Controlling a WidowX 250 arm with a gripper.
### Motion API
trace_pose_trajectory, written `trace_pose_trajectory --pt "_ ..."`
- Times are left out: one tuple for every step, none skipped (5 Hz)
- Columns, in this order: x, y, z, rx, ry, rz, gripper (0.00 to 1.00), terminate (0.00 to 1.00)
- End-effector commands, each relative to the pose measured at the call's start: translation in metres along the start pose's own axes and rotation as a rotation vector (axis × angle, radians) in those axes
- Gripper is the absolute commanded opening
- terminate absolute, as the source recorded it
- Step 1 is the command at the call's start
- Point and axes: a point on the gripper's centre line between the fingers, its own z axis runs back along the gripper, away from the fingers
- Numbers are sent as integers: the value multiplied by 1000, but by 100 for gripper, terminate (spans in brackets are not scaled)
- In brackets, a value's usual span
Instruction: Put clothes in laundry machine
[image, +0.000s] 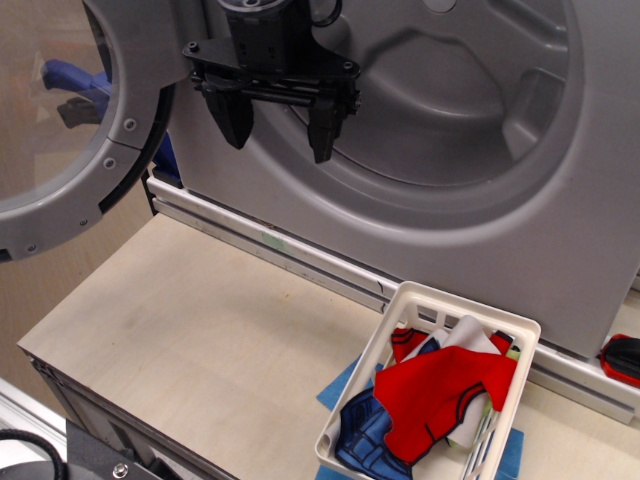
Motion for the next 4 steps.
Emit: trace_pose_trajectory --pt "0 0 0 0 0 0 100 0" --pt "-29 -33 -1 -38 38 -6 100 0" --pt "-58 -57 -2 -74 43 -1 100 0" --pt "-76 -74 -8 -128 69 34 100 0"
